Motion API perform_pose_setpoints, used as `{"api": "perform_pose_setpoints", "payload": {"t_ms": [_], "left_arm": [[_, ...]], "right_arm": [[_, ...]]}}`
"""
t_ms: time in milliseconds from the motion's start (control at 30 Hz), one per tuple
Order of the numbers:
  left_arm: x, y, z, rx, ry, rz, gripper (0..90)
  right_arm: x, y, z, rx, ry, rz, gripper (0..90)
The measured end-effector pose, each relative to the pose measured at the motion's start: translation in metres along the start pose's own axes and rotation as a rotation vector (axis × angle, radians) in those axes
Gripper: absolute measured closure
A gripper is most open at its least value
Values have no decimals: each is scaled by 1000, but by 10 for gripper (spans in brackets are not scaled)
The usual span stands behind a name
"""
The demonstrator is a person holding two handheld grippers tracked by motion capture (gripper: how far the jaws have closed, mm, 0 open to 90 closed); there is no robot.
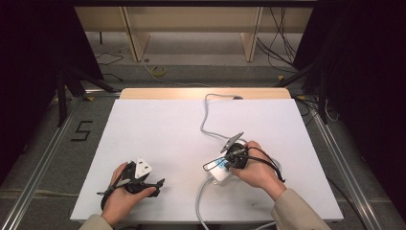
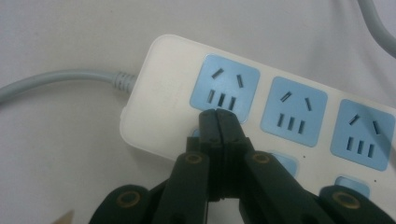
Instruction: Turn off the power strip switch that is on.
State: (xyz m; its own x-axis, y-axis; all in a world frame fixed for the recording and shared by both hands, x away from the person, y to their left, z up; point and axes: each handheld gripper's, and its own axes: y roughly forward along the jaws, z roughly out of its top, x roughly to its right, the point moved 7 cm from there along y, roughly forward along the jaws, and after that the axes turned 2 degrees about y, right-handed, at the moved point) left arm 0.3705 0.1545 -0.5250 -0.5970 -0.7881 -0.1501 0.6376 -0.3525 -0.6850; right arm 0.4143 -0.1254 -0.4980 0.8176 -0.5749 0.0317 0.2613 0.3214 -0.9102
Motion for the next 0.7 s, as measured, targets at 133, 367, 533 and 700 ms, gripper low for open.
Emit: {"api": "perform_pose_setpoints", "payload": {"t_ms": [133,367,533,700], "left_arm": [[0,0,0,2,0,2,175],[0,0,0,-1,1,0,175],[0,0,0,-1,-1,0,175],[0,0,0,0,-1,-1,174]], "right_arm": [[0,1,0,1,-8,-3,900],[0,2,1,5,6,2,900],[4,2,-1,-4,8,-22,900],[4,2,0,-2,12,-21,900]]}}
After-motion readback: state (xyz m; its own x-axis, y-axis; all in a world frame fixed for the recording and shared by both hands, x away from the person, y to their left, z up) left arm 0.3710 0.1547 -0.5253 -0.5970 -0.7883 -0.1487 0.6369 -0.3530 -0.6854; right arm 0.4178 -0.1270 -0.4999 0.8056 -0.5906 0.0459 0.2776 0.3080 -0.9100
